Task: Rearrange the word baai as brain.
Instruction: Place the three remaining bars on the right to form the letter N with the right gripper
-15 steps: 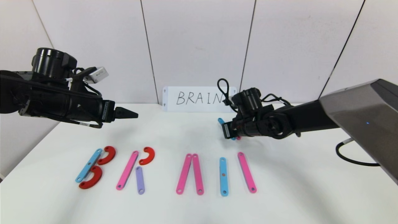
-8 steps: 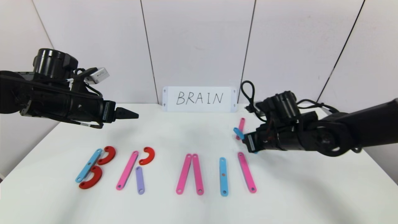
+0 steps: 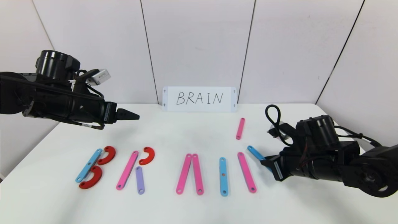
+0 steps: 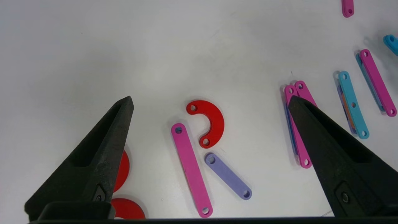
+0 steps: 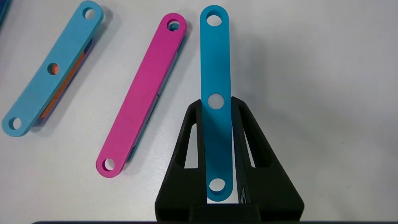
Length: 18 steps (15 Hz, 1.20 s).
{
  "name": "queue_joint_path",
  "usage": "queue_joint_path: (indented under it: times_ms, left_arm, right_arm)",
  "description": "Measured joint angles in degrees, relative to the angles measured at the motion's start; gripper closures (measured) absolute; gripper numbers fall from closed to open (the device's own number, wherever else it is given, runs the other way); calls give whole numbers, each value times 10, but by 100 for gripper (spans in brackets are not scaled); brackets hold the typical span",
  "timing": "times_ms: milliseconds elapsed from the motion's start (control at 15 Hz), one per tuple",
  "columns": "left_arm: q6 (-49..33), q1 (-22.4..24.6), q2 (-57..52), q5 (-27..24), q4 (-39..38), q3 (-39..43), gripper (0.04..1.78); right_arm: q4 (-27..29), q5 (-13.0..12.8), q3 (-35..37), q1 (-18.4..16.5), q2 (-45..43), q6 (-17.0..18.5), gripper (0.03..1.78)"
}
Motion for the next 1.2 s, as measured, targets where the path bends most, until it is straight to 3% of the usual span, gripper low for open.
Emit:
queue_joint_path:
  times_ms: [467,667,867,1067,1200]
  left_arm:
    - [0,0,0,0,0,0,8]
    - [0,0,2,0,0,0,8]
    - [0,0,3,0,0,0,8]
    - [0,-2,3,0,0,0,8]
    - [0,-3,4,0,0,0,8]
  right_arm:
    - [-10,1,10,-1,25,0,153]
    - [-41,1,12,0,31,2,144]
    - [-49,0,15,0,35,5,112]
    - [-49,-3,16,0,33,7,59]
    - [-49,-5,5,-1,29,10,33]
